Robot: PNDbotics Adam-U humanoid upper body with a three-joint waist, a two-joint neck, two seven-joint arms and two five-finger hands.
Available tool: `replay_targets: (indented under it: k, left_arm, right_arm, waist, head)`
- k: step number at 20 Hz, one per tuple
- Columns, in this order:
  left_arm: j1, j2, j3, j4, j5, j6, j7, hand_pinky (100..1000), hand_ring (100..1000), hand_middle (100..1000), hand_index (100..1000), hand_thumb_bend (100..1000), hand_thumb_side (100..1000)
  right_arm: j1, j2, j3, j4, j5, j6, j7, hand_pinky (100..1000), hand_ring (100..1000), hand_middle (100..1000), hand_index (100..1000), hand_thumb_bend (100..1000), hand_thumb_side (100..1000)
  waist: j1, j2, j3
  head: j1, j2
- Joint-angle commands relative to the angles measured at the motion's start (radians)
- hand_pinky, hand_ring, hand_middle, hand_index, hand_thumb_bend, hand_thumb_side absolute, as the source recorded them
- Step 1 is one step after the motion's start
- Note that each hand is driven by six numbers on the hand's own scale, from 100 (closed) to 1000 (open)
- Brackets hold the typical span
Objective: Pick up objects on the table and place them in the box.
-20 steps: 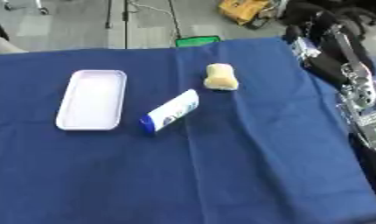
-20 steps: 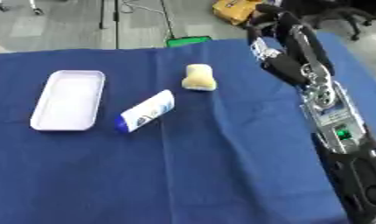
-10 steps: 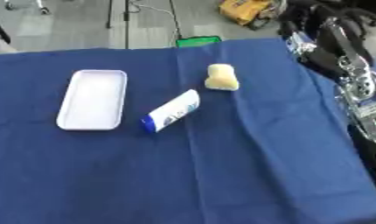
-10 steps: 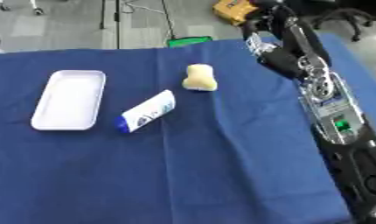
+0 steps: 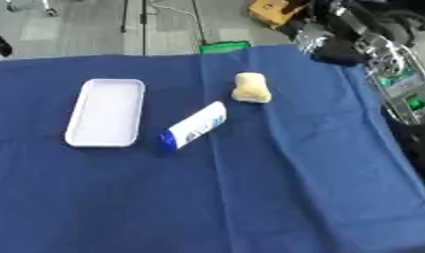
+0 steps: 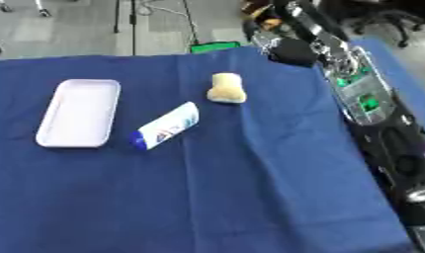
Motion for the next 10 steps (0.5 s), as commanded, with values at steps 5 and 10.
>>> replay_targets:
  k: [5,10]
  left_arm:
    - [-0.012,0.025,-0.005,-0.012,0.006,-0.001,-0.008,703,661,770,889,537,892]
    - [-0.017,0.025,-0.014,-0.011,0.009,-0.003,-0.018,703,657,769,889,537,891]
  right_arm:
    - [-0.137,0.037,0.037,0.207,0.212,-0.102,0.196,880,766,787,896,332,509]
    - [-0.195,0.113,0.047,0.294,0.38,-0.152,0.233,878,796,808,905,355,489]
  waist:
    - [-0.013,-0.055,0.008]
    - [-0.011,-0.054,0.02]
  head:
    - [-0.016,-0.017]
    - [-0.028,-0.023]
